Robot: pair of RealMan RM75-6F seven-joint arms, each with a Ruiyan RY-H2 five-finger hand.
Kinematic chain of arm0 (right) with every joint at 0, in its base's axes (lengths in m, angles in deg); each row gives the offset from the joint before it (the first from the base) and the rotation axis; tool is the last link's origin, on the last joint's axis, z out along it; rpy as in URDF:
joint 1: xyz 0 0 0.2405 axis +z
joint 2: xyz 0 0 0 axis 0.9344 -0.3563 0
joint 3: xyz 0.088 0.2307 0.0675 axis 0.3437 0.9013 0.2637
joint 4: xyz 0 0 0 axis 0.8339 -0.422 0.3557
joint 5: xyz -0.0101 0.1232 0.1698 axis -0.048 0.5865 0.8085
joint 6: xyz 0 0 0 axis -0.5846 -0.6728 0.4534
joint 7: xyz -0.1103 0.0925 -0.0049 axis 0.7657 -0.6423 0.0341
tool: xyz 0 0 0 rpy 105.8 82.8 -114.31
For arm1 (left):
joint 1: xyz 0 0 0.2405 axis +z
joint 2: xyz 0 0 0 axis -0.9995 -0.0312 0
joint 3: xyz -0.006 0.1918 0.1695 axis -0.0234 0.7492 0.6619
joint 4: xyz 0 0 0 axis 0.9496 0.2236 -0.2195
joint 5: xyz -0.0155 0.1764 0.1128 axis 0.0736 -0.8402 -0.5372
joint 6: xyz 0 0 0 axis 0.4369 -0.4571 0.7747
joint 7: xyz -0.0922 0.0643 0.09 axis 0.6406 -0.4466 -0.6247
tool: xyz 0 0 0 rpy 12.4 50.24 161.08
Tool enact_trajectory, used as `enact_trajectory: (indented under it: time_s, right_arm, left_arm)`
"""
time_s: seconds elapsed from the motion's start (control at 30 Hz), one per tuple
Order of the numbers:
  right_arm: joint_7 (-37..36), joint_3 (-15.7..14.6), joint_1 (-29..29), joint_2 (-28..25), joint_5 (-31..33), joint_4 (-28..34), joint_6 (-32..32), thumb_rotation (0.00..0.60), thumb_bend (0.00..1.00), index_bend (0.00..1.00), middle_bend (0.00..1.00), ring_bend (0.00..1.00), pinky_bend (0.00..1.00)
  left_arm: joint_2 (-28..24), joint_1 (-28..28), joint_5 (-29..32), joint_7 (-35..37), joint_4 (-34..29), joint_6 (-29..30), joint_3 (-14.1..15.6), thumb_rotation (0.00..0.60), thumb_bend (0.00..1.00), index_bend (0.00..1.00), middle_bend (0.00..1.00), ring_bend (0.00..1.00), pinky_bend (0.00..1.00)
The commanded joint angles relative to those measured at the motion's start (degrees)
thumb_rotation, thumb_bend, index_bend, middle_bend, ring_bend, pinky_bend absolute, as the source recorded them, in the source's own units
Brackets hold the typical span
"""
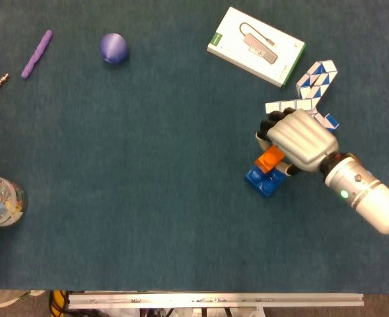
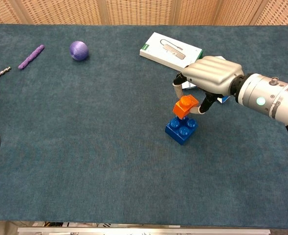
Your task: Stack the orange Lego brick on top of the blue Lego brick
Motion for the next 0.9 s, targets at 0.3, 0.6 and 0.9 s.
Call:
enact_trajectory:
  time_s: [0.3,0.6,0.9]
  right_arm:
    - [-1.6,-0.3,-0.2,2.7,-1.7,-2.5,-1.4,0.6,0.23,0.62,0.4,0.27,0.35]
    - [-1.8,-0.3,0.1,2.8,-2.6,-2.9,-2.6,0.6,0.23,0.62,0.4,0.27,0.35]
    - [-1.2,0.0,0.8,2.8,-2.3,-3.3,-3.6,0.6,0.23,0.62,0.4,0.27,0.35]
  left_arm:
    - [-0.2,0.3,0.3,0.4,0.2,0.5,0.0,0.6,0.17,0.06,0.1,0.04,0.06]
    - [-0.1,0.5,0.5,0.4,0.3,0.5,0.0,0.6,0.17,0.06,0.1,0.04,0.06]
    - [-0.1,0.6,0.6,0.6,0.6,0.7,0.0,0.6,0.17,0.06,0.1,0.04,0.06]
